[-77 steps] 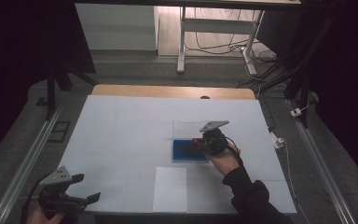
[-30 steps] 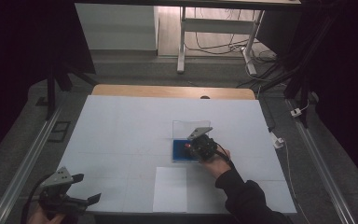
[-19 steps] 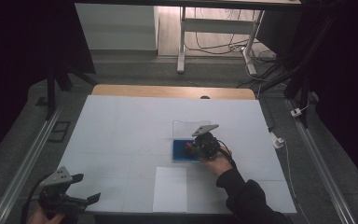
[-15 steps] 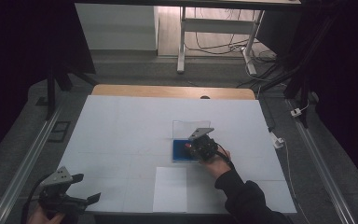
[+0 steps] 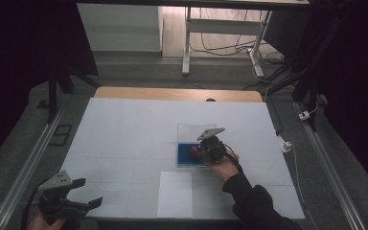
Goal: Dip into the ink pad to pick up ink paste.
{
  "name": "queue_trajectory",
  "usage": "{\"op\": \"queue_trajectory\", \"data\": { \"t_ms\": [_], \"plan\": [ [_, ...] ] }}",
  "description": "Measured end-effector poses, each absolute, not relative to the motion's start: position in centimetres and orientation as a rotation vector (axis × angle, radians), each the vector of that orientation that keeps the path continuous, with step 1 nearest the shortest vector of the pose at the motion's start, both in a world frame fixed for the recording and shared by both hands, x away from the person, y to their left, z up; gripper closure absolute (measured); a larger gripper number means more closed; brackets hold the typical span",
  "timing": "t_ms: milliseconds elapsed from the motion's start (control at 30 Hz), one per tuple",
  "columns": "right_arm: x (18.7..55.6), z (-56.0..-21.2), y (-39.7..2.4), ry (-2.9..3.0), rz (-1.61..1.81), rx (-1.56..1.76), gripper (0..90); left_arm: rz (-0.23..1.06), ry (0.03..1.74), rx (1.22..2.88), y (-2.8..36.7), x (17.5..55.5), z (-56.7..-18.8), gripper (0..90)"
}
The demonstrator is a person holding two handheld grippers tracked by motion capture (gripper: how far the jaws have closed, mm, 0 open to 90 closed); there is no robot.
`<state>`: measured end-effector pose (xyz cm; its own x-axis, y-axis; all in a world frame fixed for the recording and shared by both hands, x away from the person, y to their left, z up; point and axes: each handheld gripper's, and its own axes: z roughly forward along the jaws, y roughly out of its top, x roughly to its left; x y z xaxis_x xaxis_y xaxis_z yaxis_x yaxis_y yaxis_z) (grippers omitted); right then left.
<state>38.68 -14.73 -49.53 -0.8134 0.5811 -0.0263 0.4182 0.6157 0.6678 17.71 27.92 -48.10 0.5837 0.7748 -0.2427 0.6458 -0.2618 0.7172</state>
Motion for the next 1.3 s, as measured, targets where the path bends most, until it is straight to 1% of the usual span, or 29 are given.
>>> {"op": "queue_trajectory", "data": {
  "t_ms": [267,767,1300],
  "plan": [
    [38.6,-49.4,-14.7,2.597,0.984,0.807,80.1,0.203,1.129,1.999,27.8,17.8,-48.1,3.7],
    [38.2,-47.9,-15.5,2.561,1.074,0.807,80.0,0.201,1.130,1.996,27.9,17.7,-48.1,4.3],
    [36.4,-45.9,-17.1,2.571,1.179,0.816,80.1,0.205,1.125,1.992,27.9,17.6,-48.1,4.9]
  ]
}}
